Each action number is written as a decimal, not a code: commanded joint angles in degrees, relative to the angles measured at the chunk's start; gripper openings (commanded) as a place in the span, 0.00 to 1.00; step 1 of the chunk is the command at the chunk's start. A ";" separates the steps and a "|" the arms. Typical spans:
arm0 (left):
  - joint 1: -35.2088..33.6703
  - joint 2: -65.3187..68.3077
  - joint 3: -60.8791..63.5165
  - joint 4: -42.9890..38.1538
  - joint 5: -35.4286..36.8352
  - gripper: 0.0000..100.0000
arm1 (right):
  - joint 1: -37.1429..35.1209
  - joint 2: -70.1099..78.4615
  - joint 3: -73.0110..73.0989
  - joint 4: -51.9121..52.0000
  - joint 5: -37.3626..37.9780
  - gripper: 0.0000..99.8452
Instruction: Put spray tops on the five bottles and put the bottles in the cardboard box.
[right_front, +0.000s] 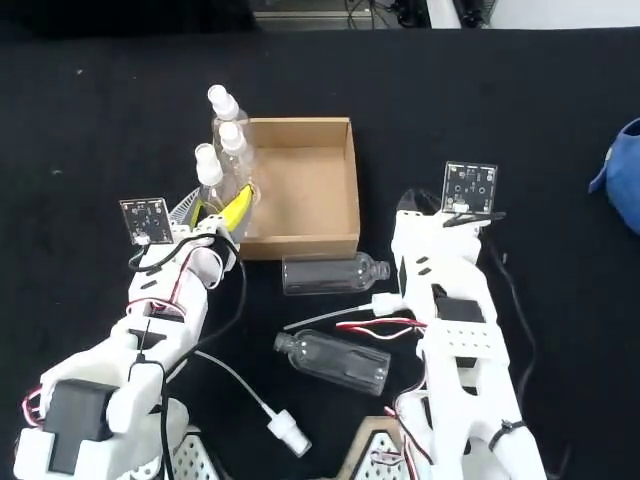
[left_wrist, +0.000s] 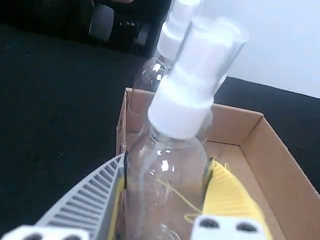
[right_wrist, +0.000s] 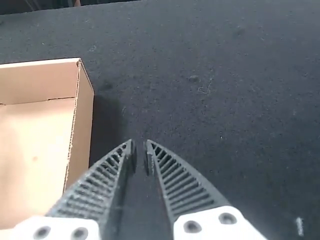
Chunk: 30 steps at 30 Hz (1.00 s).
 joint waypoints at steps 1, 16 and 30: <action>-0.13 -0.09 -2.33 0.44 0.00 0.03 | -1.23 0.48 -0.31 -1.76 -0.09 0.01; -0.22 -0.09 -4.00 0.44 -1.41 0.03 | -1.32 0.48 -0.40 -1.76 -0.09 0.01; -0.75 9.58 -8.84 -1.14 -4.13 0.03 | -1.32 0.48 -0.48 -1.76 -0.09 0.01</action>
